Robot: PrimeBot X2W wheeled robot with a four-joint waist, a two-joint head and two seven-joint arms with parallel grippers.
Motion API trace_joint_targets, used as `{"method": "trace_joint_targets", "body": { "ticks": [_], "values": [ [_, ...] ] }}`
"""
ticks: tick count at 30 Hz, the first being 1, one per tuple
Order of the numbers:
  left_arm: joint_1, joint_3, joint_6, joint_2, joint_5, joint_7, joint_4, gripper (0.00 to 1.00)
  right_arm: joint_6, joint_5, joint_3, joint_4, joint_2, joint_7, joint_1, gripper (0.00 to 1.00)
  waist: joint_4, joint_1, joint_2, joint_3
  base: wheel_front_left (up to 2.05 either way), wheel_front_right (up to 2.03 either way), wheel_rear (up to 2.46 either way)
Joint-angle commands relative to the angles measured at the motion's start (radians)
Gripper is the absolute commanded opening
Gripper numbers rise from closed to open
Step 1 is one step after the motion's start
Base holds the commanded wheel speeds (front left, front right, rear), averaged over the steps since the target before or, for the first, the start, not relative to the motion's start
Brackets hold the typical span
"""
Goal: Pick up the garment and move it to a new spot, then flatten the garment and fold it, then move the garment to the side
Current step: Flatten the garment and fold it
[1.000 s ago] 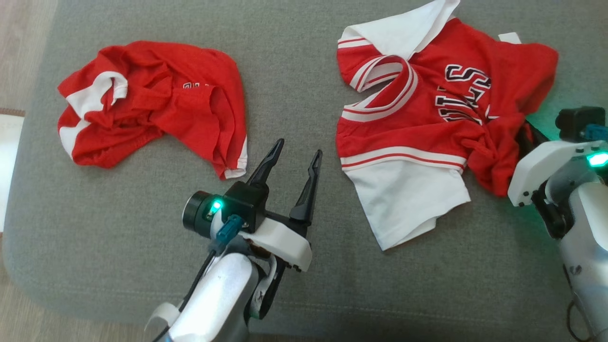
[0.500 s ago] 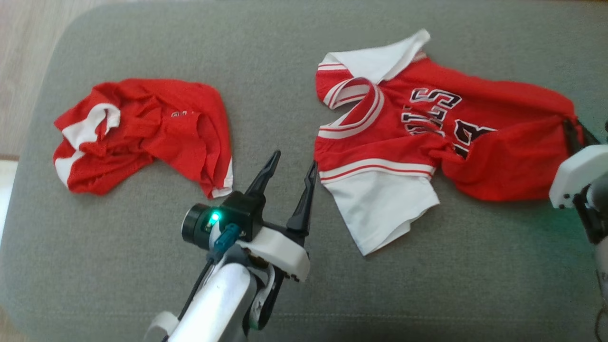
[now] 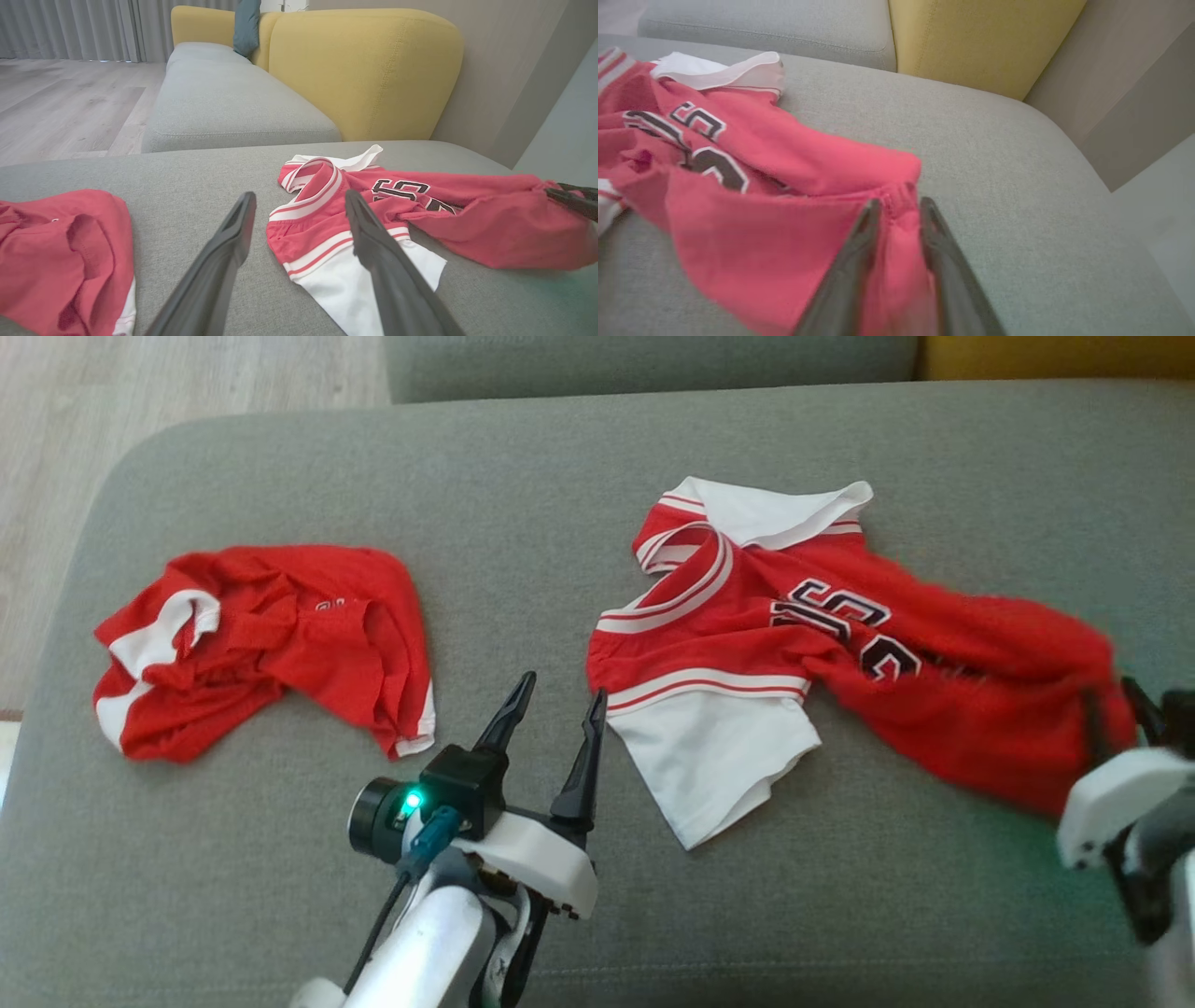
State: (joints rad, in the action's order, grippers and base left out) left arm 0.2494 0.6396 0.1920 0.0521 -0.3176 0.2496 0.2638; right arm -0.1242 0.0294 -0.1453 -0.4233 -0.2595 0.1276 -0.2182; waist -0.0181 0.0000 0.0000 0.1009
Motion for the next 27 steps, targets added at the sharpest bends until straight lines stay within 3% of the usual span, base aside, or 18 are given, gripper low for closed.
{"method": "trace_joint_targets", "body": {
  "ticks": [1,10,16,27],
  "values": [
    [0.025,-0.036,-0.005,-0.001,0.008,0.012,-0.027,1.0,-0.007,0.01,0.011,0.059,0.003,-0.006,0.004,1.0,-0.009,0.0,0.0,-0.008,0.0,0.0,0.0],
    [-0.003,-0.047,-0.014,-0.002,0.016,0.012,-0.026,1.0,-0.007,0.004,-0.036,0.263,0.136,0.0,0.157,1.0,-0.033,0.0,0.0,-0.04,0.0,0.0,0.0],
    [-0.009,-0.057,-0.017,-0.002,0.018,0.012,-0.036,1.0,-0.007,-0.051,-0.046,0.37,0.191,-0.081,0.184,1.0,-0.033,0.0,0.0,-0.045,0.0,0.0,0.0],
    [-0.008,-0.054,-0.021,-0.002,0.016,0.012,-0.038,1.0,-0.007,-0.089,-0.085,0.279,0.209,-0.145,0.185,1.0,-0.021,0.0,0.0,-0.025,0.0,0.0,0.0]
  ]
}}
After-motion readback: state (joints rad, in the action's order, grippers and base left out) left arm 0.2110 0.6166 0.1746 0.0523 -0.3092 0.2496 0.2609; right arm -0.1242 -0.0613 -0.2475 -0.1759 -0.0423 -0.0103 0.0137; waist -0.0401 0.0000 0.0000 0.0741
